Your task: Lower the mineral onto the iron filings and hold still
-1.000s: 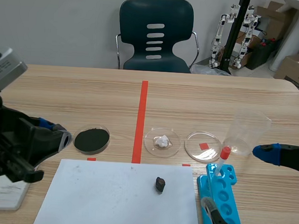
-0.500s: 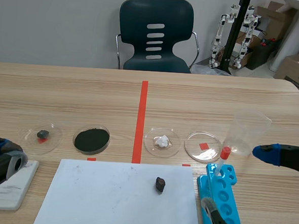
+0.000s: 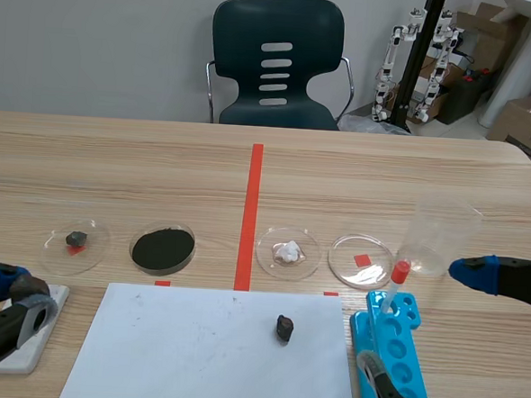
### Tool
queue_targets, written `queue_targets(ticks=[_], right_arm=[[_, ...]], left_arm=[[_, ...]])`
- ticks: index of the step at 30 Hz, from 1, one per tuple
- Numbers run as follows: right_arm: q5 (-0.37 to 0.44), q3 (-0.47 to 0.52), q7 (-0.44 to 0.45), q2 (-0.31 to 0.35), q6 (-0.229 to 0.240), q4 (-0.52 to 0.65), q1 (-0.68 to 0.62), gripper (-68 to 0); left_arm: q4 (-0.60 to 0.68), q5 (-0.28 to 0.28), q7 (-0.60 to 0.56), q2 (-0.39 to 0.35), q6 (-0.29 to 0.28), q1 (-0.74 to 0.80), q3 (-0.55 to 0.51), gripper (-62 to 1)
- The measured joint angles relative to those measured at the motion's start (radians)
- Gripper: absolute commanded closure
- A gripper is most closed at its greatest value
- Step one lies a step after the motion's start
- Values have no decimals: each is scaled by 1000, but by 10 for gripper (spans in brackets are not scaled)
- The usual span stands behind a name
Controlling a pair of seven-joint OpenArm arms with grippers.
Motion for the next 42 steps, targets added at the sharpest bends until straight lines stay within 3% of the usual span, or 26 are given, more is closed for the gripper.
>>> queue_targets(ticks=[7,14,42], right_arm=[[0,0,0,0,0,0,0,-638],[0,0,0,0,0,0,0,-638],[0,0,0,0,0,0,0,-638]], left_arm=[[-70,-1,-62,0,-6,0,0,-113],[-156,0,-131,-1,-47,0,0,-117],[-157,0,-142,-3,-47,0,0,-117]])
